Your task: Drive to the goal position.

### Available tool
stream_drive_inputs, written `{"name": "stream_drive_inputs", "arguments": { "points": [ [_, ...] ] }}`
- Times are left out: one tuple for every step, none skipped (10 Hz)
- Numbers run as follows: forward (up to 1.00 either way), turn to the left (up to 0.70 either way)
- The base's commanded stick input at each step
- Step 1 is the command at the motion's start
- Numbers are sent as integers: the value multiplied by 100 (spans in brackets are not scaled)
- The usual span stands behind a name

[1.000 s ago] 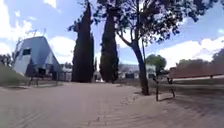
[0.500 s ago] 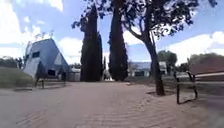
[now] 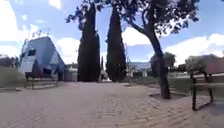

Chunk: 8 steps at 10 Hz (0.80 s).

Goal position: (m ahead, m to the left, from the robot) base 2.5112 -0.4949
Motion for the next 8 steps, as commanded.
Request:
{"name": "stream_drive_inputs", "arguments": {
  "points": [
    [100,0],
    [100,0],
    [100,0],
    [100,0],
    [100,0],
    [100,0],
    [100,0],
    [100,0]
  ]
}}
